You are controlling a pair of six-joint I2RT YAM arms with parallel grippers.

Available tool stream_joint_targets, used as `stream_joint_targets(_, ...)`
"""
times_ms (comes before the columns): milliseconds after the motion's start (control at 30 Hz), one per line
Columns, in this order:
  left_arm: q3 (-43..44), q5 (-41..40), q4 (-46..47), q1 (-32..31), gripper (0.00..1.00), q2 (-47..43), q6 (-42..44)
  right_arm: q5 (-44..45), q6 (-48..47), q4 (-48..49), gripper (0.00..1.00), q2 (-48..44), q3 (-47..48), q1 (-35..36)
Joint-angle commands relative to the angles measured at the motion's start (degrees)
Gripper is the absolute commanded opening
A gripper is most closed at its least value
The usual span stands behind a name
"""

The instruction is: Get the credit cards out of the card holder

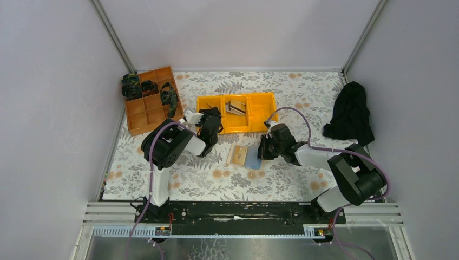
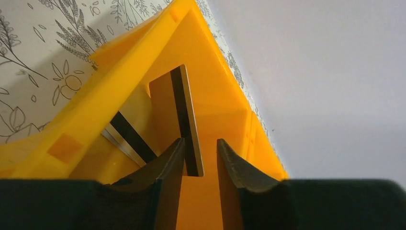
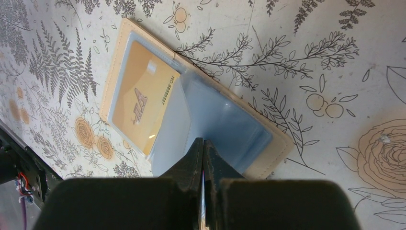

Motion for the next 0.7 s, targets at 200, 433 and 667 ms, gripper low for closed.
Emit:
stream_joint_targets(200, 0.10, 1.94, 1.57, 1.16, 0.45, -0.43, 1.10, 0.33, -1.20, -1.43, 0.01, 1.71, 0.34, -0.50)
stream_joint_targets(433, -0.50, 1.97, 2.36, 1.25, 0.49, -3.30, 4.63, 0.23, -1.21, -1.31, 0.01, 1.67, 0.24, -0.43)
stream_joint_targets(667, 0.55, 2.12, 4.46, 2.09, 0.50, -2.79, 6.96, 0.55, -1.25, -1.47, 0.01, 1.43, 0.10, -0.50)
